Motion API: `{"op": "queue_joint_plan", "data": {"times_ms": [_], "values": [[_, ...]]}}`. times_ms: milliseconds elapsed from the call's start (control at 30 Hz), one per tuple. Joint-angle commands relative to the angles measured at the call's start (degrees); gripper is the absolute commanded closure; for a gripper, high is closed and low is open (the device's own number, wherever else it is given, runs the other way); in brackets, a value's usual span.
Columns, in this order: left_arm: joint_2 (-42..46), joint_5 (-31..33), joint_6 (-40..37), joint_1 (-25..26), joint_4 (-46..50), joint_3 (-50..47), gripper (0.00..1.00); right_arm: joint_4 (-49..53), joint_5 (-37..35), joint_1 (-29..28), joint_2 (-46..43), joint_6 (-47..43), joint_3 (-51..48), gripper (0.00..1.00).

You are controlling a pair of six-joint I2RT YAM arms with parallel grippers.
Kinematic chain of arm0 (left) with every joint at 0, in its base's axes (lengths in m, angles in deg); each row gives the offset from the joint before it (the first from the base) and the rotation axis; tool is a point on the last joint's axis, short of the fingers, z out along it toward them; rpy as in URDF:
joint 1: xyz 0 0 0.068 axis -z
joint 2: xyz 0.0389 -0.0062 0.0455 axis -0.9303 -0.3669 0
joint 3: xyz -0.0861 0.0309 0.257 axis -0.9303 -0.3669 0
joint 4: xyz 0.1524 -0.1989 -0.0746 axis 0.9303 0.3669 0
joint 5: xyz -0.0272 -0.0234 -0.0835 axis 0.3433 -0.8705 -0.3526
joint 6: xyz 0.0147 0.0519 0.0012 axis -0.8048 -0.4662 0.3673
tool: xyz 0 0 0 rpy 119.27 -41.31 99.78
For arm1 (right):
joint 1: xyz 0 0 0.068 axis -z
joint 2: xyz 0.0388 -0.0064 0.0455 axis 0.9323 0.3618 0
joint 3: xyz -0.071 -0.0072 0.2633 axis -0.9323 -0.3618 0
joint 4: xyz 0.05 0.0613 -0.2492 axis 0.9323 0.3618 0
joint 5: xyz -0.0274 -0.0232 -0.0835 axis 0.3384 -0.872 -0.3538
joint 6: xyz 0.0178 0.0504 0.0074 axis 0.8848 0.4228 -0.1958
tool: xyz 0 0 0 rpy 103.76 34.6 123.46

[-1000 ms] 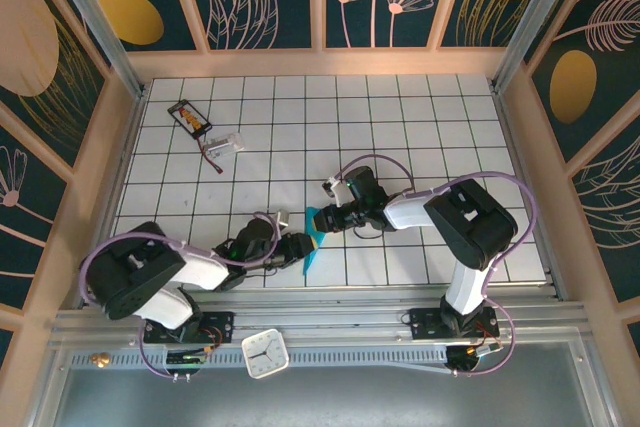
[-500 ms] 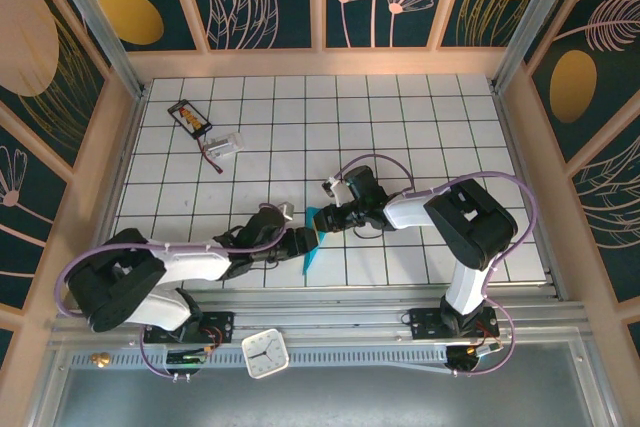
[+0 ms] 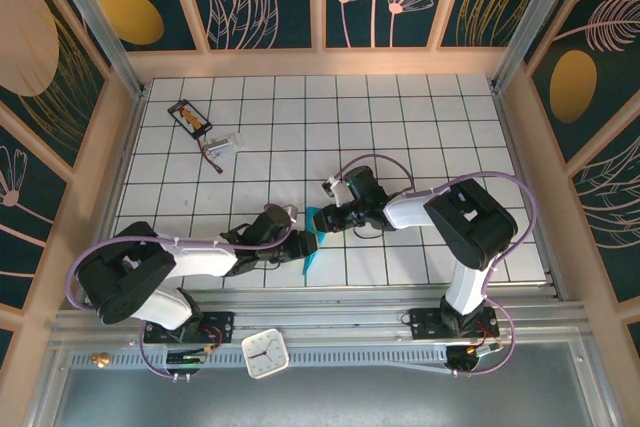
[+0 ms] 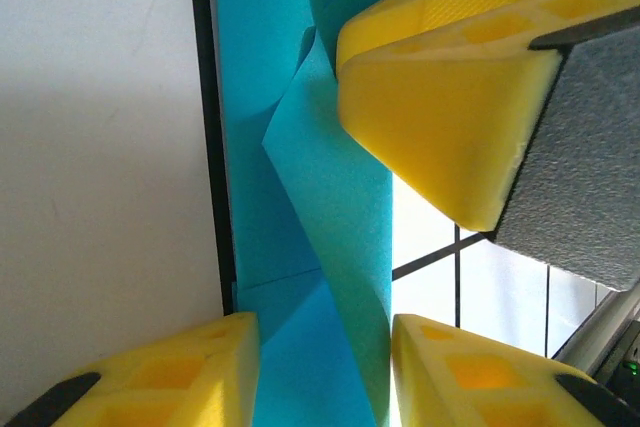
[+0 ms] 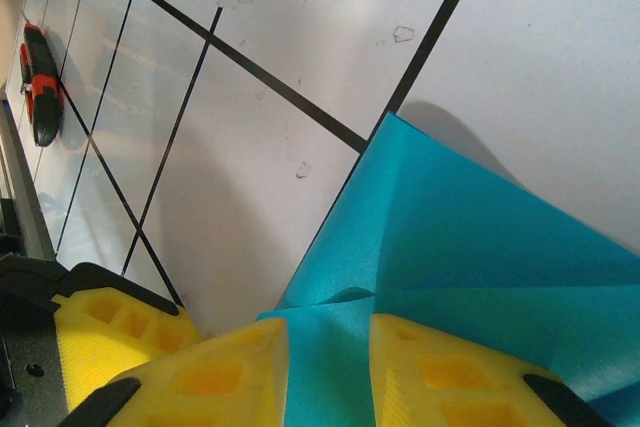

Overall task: Fold a paper plane with a square sheet of paper (pick it up from the middle)
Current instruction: Perform the fifth fold on the wing at the bottom-center of the table.

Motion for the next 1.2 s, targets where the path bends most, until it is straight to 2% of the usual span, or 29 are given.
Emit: {"op": "queue_joint_plan", "data": {"times_ms": [0,367,833,1033,1167], "values": [[-1.3,-0.6,1.1,0.5,2.9,-0.7,0.64,5.1,-4.3,0.1,2.3,0.2,0.0,0.71],[-2.0,-1.8,3.2,0.5,0.6,-2.7,0.73,4.7,-3.5,0.8,1.3,0.5,1.0,0.69],[-1.1,-1.3,3.9,0.5,2.2,-4.1,0.82,4.7,-3.8,0.9,2.4,0.7,0.9,0.69],[1.1,-0.2,2.7,0.5,4.4,-4.2,0.82,4.9,-4.1,0.9,3.1,1.0,1.1,0.7],[5.3,1.9,0.3,0.5,5.5,-3.5,0.75,4.8,-4.2,0.9,3.3,1.2,0.7,0.71]]}}
